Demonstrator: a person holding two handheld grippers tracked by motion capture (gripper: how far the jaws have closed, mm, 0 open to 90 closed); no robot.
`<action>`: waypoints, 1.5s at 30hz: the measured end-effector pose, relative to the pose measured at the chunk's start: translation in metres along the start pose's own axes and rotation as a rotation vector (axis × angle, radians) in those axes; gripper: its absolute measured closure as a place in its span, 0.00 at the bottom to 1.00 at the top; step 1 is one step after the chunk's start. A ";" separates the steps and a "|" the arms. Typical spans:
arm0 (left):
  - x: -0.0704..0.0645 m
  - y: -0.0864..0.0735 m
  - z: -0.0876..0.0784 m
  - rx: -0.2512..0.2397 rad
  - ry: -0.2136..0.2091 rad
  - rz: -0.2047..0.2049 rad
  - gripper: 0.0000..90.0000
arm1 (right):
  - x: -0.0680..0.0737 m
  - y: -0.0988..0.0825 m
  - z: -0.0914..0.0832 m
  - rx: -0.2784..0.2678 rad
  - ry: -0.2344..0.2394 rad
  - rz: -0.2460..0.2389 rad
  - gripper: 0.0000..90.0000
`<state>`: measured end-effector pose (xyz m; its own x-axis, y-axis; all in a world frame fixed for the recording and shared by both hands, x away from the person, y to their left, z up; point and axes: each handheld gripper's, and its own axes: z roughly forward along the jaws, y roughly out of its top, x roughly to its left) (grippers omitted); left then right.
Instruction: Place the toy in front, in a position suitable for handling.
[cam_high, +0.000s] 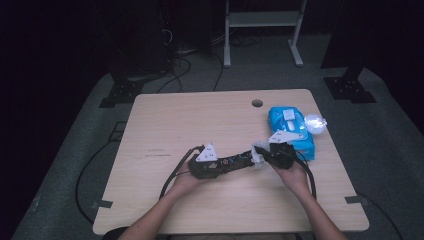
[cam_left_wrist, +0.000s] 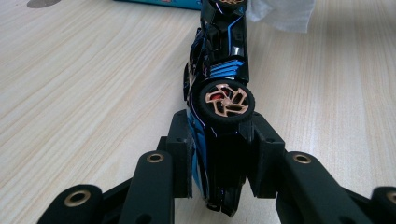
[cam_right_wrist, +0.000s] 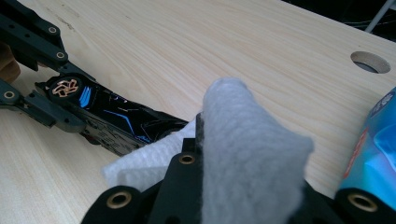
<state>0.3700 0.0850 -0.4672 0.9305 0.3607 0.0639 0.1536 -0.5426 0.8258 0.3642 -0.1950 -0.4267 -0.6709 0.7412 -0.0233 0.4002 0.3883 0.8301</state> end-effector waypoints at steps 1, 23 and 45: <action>0.000 0.000 0.000 -0.003 -0.001 -0.002 0.74 | -0.001 0.000 0.000 0.000 -0.001 0.004 0.93; 0.001 0.000 0.000 0.004 -0.004 0.001 0.74 | -0.003 0.000 -0.003 -0.025 0.028 0.023 0.93; 0.003 0.000 -0.001 0.006 0.004 -0.002 0.74 | 0.047 0.014 0.022 -0.002 0.113 -0.111 0.94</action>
<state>0.3720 0.0871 -0.4663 0.9289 0.3647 0.0645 0.1576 -0.5468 0.8223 0.3521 -0.1431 -0.4279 -0.7770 0.6273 -0.0520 0.3184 0.4630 0.8272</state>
